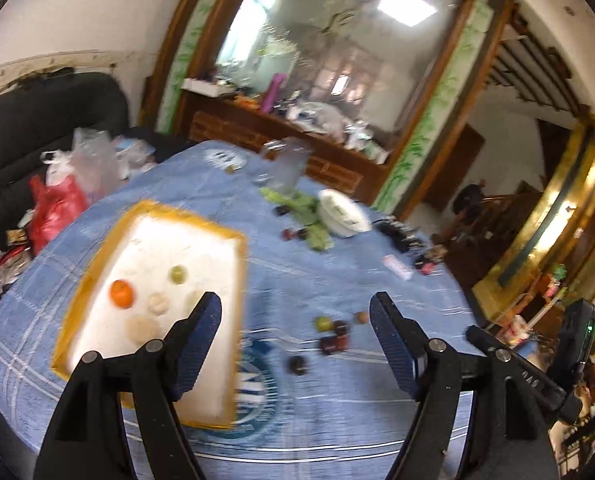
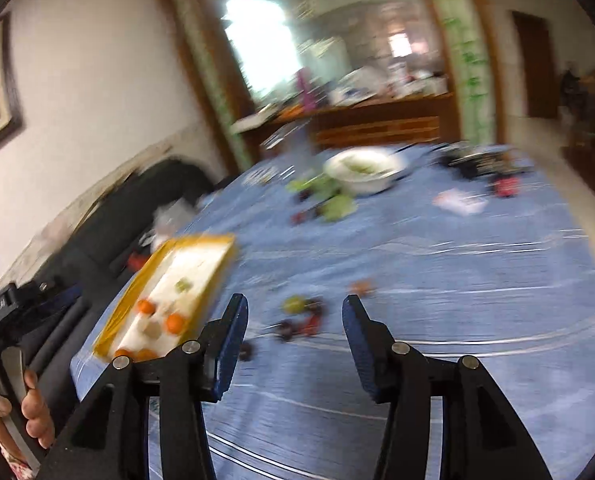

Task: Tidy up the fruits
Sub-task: 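Withdraw both tools from the tray toward the remaining fruit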

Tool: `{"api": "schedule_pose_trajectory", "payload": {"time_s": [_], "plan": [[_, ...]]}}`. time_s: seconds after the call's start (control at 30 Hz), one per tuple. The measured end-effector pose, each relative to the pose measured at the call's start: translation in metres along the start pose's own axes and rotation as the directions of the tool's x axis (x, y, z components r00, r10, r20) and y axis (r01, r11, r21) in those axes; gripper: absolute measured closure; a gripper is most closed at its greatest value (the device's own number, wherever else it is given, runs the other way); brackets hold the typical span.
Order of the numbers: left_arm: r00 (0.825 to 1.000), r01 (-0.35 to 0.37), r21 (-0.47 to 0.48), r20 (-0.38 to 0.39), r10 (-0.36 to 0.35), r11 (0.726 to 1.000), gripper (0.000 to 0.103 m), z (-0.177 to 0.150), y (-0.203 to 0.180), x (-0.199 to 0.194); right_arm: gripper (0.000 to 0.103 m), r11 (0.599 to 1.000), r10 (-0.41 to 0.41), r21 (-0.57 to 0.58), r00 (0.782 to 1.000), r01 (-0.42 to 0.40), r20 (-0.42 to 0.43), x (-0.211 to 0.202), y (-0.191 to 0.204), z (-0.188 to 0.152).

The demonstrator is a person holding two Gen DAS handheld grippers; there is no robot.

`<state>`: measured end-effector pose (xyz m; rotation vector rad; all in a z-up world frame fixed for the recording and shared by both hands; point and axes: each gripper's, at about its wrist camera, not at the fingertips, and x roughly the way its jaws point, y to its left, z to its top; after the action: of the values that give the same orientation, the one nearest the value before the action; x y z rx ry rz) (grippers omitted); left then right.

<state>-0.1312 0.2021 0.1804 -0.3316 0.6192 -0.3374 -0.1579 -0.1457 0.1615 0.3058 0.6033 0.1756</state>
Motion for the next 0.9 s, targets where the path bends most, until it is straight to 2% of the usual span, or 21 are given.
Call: {"api": "schedule_pose_trajectory", "payload": {"time_s": [0.1, 0.2, 0.3, 0.33, 0.4, 0.53, 0.63, 0.8, 0.9], "plan": [[0.995, 0.100, 0.017, 0.017, -0.101, 0.995, 0.027, 0.015, -0.034, -0.010, 0.050, 0.995, -0.091, 0.036, 0.992, 0.088, 0.086, -0.060, -0.037, 0.028], [0.988, 0.145, 0.074, 0.046, -0.148, 0.987, 0.025, 0.031, -0.067, -0.022, 0.050, 0.978, -0.206, 0.037, 0.967, 0.203, 0.148, -0.110, -0.060, 0.063], [0.986, 0.134, 0.130, 0.086, -0.146, 0.982, 0.016, 0.042, -0.094, -0.033, 0.045, 0.966, -0.259, 0.042, 0.942, 0.256, 0.214, -0.143, -0.072, 0.096], [0.986, 0.123, 0.138, 0.097, -0.137, 0.983, 0.016, 0.043, -0.097, -0.034, 0.036, 0.964, -0.263, 0.043, 0.937, 0.261, 0.229, -0.149, -0.076, 0.104], [0.988, 0.092, 0.156, 0.110, -0.110, 0.983, 0.015, 0.037, -0.104, -0.034, 0.034, 0.968, -0.250, 0.046, 0.934, 0.247, 0.256, -0.149, -0.079, 0.114], [0.997, 0.034, 0.133, 0.061, -0.043, 0.990, 0.015, 0.018, -0.094, -0.017, 0.034, 0.988, -0.153, 0.034, 0.965, 0.149, 0.212, -0.111, -0.075, 0.109], [1.000, -0.017, 0.058, 0.015, 0.016, 0.998, 0.015, 0.002, -0.069, -0.004, 0.034, 0.998, -0.070, 0.001, 0.986, 0.071, 0.153, -0.066, -0.068, 0.098], [0.988, -0.153, -0.035, -0.039, 0.152, 0.988, 0.015, -0.009, -0.024, 0.012, 0.034, 0.999, 0.054, -0.008, 0.997, -0.054, 0.047, 0.006, -0.050, 0.078], [0.980, -0.197, -0.061, -0.047, 0.194, 0.979, 0.015, -0.012, -0.007, 0.020, 0.034, 0.995, 0.099, -0.010, 0.995, -0.099, -0.021, 0.047, -0.041, 0.063]]}}
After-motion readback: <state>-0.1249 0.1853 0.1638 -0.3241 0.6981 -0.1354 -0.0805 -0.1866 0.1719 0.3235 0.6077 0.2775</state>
